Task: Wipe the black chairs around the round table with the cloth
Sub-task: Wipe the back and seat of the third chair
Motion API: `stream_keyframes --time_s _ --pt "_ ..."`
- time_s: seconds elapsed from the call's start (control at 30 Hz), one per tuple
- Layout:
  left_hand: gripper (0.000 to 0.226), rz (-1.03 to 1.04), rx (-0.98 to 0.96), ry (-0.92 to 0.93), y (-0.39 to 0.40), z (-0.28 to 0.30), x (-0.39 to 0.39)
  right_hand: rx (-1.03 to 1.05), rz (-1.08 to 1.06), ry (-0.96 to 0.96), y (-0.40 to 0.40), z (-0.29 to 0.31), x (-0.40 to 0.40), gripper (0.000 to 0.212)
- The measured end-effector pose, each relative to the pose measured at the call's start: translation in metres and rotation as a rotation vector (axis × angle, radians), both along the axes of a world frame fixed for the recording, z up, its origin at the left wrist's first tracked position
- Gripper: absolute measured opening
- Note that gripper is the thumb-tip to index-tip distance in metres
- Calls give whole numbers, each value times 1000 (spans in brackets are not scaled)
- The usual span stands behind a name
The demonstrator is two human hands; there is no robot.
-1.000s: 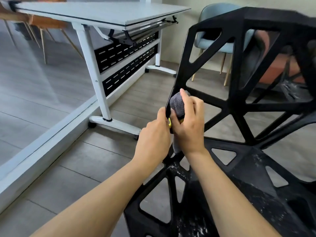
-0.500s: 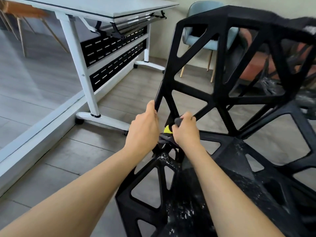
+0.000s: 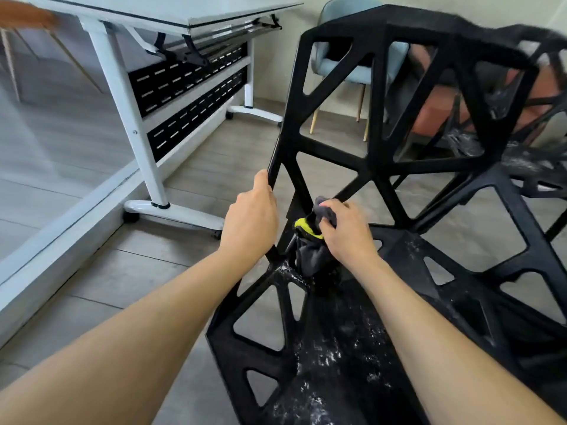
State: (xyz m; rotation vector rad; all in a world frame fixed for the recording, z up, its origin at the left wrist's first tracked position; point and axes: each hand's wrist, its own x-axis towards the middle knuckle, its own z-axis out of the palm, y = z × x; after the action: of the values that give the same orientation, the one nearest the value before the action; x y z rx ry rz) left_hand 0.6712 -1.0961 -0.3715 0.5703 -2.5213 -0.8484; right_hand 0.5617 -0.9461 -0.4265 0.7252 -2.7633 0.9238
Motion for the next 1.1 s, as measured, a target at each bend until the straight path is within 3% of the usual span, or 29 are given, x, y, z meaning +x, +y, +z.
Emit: stream_keyframes --time_s 0.1,0.17,0.27,0.33,0.47,0.6,0.7,0.8,1.1 --pt "24 -9 0 6 -1 0 -2 -174 -165 168 37 28 -17 28" --pt "25 -11 10 7 -3 -1 -3 -181 -254 179 46 26 -32 25" --pt "25 -22 17 24 -8 -7 -9 54 -160 31 31 -25 -24 41" --pt "24 -43 43 48 -12 -11 -13 198 -142 60 21 -56 -13 54" --pt "24 -58 41 63 -16 -16 -18 164 -217 85 11 -51 -25 44" --pt "25 -52 50 76 -16 -17 -17 201 -23 165 4 -54 -6 35" --pt "25 -69 40 83 -17 -17 -16 171 89 100 8 -40 -4 37" --pt "24 -81 54 83 -16 -17 -14 263 56 181 9 -33 -14 48" --pt "22 -55 19 65 -18 -16 -22 -71 56 -16 -7 -52 9 37"
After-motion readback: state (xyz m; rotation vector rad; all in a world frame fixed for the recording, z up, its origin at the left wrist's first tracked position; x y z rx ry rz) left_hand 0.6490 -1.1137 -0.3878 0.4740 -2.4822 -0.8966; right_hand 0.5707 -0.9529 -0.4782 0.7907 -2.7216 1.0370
